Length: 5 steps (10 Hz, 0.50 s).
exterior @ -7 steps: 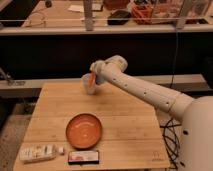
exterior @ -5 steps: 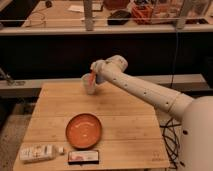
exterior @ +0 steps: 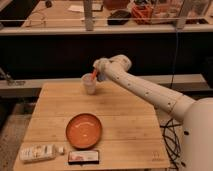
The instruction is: Place the pepper in the ceramic cup
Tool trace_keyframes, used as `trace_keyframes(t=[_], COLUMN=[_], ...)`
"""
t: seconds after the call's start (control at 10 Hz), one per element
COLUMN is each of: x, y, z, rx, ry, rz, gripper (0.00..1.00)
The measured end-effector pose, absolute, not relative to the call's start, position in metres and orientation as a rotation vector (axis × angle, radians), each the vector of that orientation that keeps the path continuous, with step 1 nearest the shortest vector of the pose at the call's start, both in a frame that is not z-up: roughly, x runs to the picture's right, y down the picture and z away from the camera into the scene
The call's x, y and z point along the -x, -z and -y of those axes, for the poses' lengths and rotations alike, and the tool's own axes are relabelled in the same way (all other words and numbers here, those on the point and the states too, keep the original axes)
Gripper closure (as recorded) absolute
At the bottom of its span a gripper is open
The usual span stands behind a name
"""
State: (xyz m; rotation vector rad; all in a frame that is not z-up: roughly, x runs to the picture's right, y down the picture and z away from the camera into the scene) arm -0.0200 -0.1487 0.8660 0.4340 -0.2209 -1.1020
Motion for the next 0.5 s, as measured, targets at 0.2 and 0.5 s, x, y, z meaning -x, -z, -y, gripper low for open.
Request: trace_keyframes(t=[0.2,0.5], x=[0.018,0.013], y=[-0.872,-0.881], z=[0.151,0.149], rx=[-0.439,-0.44], ry=[1.094,1.087], rz=[0.215,0.211], gripper=[0.97,0.97])
